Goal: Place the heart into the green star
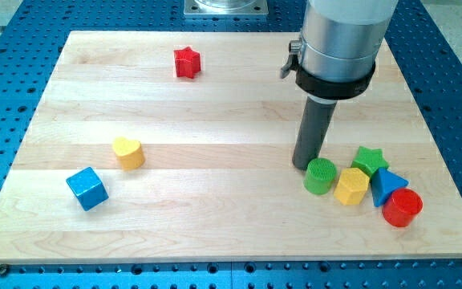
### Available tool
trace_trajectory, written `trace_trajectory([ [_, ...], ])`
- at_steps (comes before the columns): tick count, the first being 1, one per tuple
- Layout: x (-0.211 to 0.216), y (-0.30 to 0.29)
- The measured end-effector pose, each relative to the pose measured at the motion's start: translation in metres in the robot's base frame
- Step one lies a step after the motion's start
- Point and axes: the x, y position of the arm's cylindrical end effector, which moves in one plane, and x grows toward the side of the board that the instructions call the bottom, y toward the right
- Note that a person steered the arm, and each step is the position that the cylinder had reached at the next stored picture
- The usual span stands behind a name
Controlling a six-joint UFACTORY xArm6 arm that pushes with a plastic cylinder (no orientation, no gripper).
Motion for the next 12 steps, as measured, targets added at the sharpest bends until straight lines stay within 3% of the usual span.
trace_trajectory([
  [3,-0.054,-0.294],
  [4,-0.04,-0.321],
  [5,-0.007,-0.29],
  [6,0.001,-0.213],
  [7,-0.016,-0.136],
  [9,-0.09,-0.121],
  [12,-0.087,-0.018],
])
